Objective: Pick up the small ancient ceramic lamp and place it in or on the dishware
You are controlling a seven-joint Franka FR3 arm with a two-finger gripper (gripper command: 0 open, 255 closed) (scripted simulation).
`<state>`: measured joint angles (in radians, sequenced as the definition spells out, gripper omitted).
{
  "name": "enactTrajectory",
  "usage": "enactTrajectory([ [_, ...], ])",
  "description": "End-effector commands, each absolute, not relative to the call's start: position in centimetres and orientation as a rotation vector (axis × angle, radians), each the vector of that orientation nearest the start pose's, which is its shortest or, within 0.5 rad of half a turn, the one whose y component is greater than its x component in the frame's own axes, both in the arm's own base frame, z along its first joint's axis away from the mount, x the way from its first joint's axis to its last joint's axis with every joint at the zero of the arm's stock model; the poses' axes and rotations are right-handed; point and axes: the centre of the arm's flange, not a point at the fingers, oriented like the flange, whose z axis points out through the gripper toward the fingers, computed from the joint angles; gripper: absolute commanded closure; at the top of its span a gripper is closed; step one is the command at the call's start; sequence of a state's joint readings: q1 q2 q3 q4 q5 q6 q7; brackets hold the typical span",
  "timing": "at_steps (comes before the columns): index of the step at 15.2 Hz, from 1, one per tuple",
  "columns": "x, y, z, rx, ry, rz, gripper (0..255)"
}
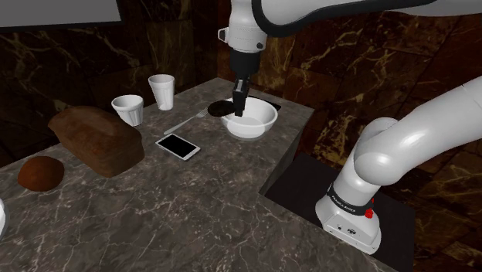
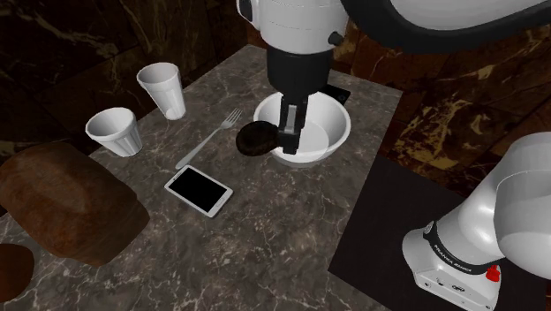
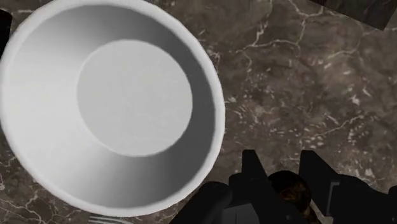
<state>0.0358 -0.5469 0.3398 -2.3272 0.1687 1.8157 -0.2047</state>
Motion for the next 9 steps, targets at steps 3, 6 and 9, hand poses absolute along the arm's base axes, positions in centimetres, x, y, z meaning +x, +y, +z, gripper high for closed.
enactTrajectory([
  [3,37.3,12.4,52.8,-3.055,-0.774,-0.022,255],
  [6,38.3,8.6,52.7,-3.055,-0.774,-0.022,255],
  [9,39.3,4.7,52.6,-3.055,-0.774,-0.022,255],
])
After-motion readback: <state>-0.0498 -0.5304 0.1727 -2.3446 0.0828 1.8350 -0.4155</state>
